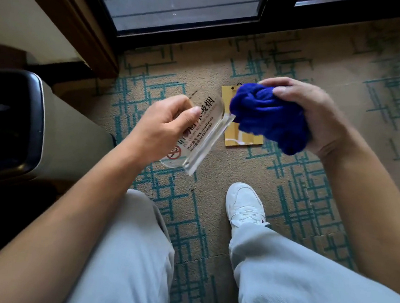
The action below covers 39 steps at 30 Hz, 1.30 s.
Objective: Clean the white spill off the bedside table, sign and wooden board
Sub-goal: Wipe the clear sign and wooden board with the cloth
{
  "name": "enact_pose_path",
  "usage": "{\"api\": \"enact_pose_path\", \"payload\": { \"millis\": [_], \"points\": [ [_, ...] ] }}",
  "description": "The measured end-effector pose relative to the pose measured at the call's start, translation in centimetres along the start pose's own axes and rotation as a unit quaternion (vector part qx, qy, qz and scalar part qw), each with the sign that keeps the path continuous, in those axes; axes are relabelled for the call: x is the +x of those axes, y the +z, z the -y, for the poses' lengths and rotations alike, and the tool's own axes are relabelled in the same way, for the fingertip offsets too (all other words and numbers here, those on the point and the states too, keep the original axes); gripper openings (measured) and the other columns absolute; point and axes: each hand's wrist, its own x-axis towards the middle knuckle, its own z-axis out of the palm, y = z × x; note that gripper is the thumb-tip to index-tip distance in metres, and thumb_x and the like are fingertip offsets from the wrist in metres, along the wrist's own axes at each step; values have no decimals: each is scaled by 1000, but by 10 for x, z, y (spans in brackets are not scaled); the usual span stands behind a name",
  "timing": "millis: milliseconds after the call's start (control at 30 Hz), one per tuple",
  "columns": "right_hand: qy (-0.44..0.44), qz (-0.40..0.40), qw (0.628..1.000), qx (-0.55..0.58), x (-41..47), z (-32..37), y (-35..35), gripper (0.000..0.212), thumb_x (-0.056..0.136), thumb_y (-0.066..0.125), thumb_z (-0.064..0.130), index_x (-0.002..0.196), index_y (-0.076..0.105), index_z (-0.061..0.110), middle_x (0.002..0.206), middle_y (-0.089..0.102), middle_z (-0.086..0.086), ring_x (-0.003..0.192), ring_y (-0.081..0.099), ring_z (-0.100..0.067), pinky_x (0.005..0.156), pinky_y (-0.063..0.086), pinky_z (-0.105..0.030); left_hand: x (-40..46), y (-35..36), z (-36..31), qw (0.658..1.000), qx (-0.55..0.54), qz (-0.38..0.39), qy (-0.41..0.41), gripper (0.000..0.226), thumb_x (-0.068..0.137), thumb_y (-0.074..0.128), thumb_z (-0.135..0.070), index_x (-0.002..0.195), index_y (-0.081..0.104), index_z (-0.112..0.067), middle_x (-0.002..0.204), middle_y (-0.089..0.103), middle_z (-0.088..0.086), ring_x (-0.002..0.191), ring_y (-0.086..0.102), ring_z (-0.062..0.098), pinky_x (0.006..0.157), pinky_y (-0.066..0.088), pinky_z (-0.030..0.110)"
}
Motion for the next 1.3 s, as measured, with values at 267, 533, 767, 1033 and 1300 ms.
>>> {"api": "enact_pose_path", "payload": {
  "millis": [267,533,767,1033,1300],
  "points": [
    [-20,-56,996,61,7,-47,34,31,82,65,6,110,58,18,102,59,-9,82,65,-16,73,57,-29,7,27,-19,988,-98,-117,-25,15,98,55,-25,85,55,-18,71,56,0,62,53,19,54,42,39],
    [59,-11,993,98,-6,-59,55,26,82,53,6,106,60,14,94,65,-7,70,63,-10,65,53,-19,14,25,-22,957,-178,-224,-45,13,95,52,-29,84,51,-23,72,51,17,50,45,25,47,38,34],
    [-114,-177,966,-148,-14,-42,48,23,78,64,10,97,65,23,83,65,-2,72,58,-11,67,48,-21,10,17,-22,940,-170,-293,-43,11,101,54,-16,95,44,-16,72,60,17,45,57,19,38,44,29],
    [-161,-106,882,-430,-18,-43,73,38,85,62,21,122,71,18,111,74,1,98,67,-6,89,46,-11,7,22,-25,939,-107,-326,-5,13,97,54,-19,91,43,-24,73,61,17,50,62,33,39,52,46],
    [52,-67,995,-60,-16,-35,77,28,97,55,5,117,71,17,103,74,-4,88,66,-14,81,52,-29,4,21,-16,920,-169,-353,-8,11,99,52,-16,100,43,-10,75,58,15,50,58,19,42,49,33]
  ]
}}
